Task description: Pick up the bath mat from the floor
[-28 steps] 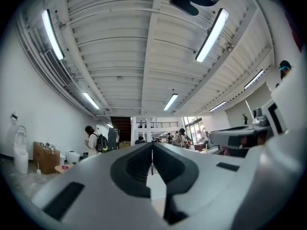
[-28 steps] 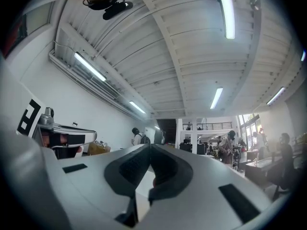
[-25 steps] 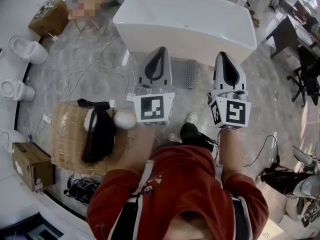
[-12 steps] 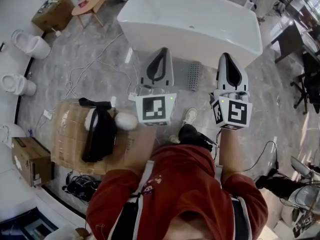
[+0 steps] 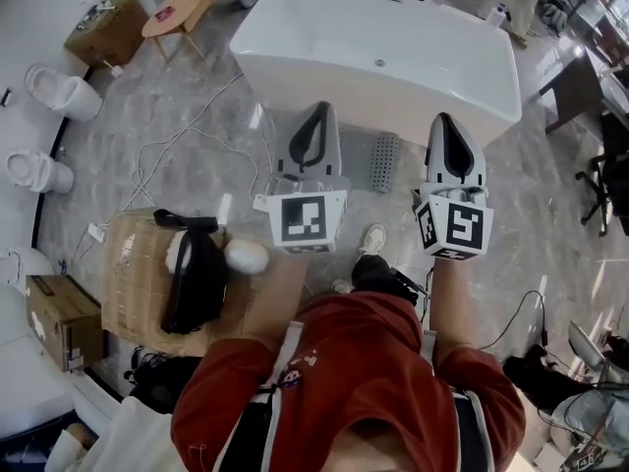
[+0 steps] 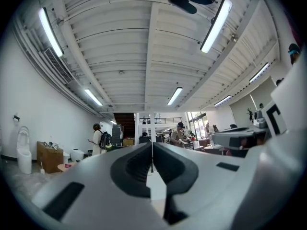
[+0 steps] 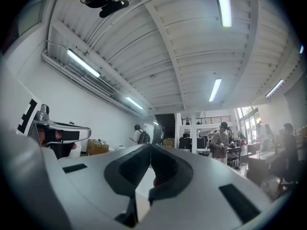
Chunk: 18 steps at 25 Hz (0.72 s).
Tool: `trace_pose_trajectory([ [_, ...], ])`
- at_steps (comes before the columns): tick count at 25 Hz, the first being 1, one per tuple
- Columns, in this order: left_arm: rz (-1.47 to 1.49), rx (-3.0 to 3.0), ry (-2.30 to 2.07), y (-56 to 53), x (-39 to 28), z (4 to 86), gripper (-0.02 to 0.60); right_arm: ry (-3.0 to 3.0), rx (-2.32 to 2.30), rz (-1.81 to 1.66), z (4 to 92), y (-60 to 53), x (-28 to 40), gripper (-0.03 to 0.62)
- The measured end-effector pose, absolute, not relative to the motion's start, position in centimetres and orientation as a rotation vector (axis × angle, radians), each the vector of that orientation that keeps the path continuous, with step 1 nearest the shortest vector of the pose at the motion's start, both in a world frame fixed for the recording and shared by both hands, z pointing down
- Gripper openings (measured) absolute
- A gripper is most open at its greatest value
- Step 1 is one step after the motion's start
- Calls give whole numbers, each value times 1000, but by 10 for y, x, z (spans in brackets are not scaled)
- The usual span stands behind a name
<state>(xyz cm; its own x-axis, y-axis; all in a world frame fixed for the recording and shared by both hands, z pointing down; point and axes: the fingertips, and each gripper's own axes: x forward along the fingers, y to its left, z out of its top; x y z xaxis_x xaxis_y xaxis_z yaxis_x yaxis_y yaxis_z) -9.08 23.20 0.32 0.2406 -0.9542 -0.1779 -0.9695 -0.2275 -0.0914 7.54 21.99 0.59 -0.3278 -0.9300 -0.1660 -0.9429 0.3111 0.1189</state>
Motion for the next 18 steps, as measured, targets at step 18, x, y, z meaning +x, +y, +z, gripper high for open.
trace_pose_trajectory([
  [18, 60, -2333, 1844, 109, -42, 5, 15, 2491, -1792, 213, 13, 97, 127, 12],
])
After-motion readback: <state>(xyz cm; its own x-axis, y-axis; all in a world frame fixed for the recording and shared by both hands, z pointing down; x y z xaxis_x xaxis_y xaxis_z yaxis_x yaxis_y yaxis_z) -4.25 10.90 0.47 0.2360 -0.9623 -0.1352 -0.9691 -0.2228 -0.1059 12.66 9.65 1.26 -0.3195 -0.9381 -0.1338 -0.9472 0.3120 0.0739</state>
